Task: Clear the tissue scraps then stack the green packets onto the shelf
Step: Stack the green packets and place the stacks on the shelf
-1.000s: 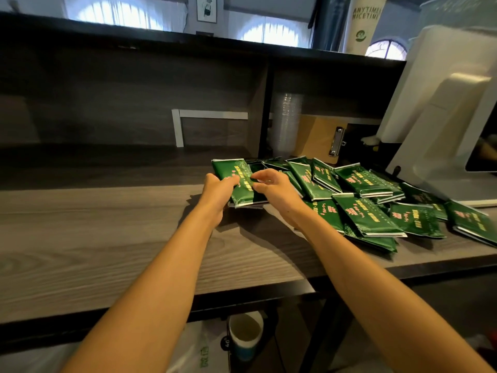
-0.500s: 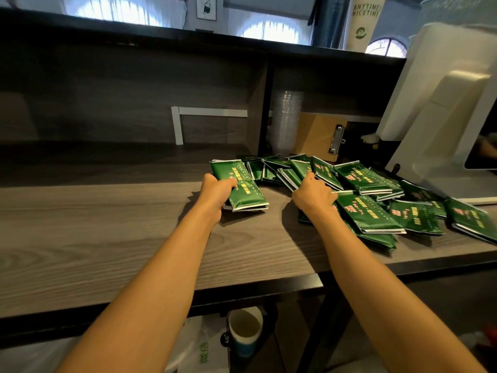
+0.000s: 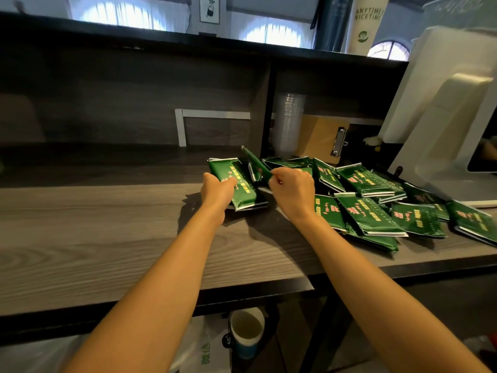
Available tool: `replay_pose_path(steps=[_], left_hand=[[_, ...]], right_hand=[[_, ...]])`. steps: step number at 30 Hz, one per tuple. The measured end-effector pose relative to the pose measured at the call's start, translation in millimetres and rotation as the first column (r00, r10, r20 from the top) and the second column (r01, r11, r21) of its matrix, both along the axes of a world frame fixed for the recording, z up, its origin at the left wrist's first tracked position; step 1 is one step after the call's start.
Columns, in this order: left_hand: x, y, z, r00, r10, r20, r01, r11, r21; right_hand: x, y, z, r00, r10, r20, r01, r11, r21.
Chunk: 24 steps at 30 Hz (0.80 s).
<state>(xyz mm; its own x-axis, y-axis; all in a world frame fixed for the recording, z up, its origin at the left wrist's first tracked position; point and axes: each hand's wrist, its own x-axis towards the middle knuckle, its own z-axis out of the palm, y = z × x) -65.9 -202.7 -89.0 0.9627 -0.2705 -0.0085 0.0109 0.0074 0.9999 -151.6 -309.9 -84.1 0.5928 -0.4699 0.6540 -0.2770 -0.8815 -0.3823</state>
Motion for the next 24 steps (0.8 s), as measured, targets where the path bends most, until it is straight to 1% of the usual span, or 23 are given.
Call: replay_pose_path(steps=[3, 6, 7, 8, 10, 11, 13, 14, 16, 17, 21, 24], left_hand=[[2, -2, -1, 0.999, 0.004, -0.044, -0.005, 1.0, -0.017], [3, -2, 1, 0.994, 0.007, -0.105, -0.014, 0.998, -0.064], [4, -2, 1, 0.993, 0.002, -0.12, -0.012, 0.997, -0.076], [3, -1, 2, 0.99, -0.004, -0.139, -0.007, 0.997, -0.078], [2, -1, 3, 0.986, 0.005, -0.165, -0.019, 0.996, -0.083], [2, -1, 3, 0.985, 0.009, -0.174, -0.026, 0.995, -0.096], [2, 1, 4, 0.983, 0.006, -0.183, -0.033, 0.989, -0.145], [1, 2, 5, 0.986, 0.009, -0.169, -0.036, 0.986, -0.162], [-2, 4, 6, 0.99, 0.012, -0.137, -0.038, 0.98, -0.193], [-3, 4, 6, 0.991, 0.009, -0.137, -0.037, 0.978, -0.205], [-2, 3, 6, 0.984, -0.058, -0.167, 0.027, 0.982, -0.185], [-4, 3, 6, 0.987, -0.091, -0.133, 0.074, 0.989, -0.131]], right_hand=[[4, 14, -4, 0.99, 0.14, 0.022, -0.14, 0.99, -0.025], [1, 17, -5, 0.962, 0.251, 0.106, -0.255, 0.967, 0.022], [1, 17, -5, 0.948, 0.3, 0.107, -0.307, 0.949, 0.066], [1, 18, -4, 0.932, 0.351, 0.092, -0.362, 0.92, 0.149], [1, 18, 0, 0.891, 0.446, 0.086, -0.445, 0.822, 0.355], [2, 17, 0, 0.881, 0.466, 0.08, -0.455, 0.789, 0.414], [5, 13, -1, 0.899, 0.437, -0.004, -0.388, 0.802, 0.454], [5, 10, -3, 0.906, 0.421, -0.05, -0.342, 0.796, 0.5], [6, 8, -4, 0.904, 0.422, -0.069, -0.289, 0.721, 0.63], [6, 7, -5, 0.902, 0.43, -0.053, -0.29, 0.69, 0.663], [8, 9, -7, 0.908, 0.418, -0.01, -0.317, 0.703, 0.637], [11, 8, -7, 0.897, 0.442, 0.017, -0.354, 0.694, 0.627]])
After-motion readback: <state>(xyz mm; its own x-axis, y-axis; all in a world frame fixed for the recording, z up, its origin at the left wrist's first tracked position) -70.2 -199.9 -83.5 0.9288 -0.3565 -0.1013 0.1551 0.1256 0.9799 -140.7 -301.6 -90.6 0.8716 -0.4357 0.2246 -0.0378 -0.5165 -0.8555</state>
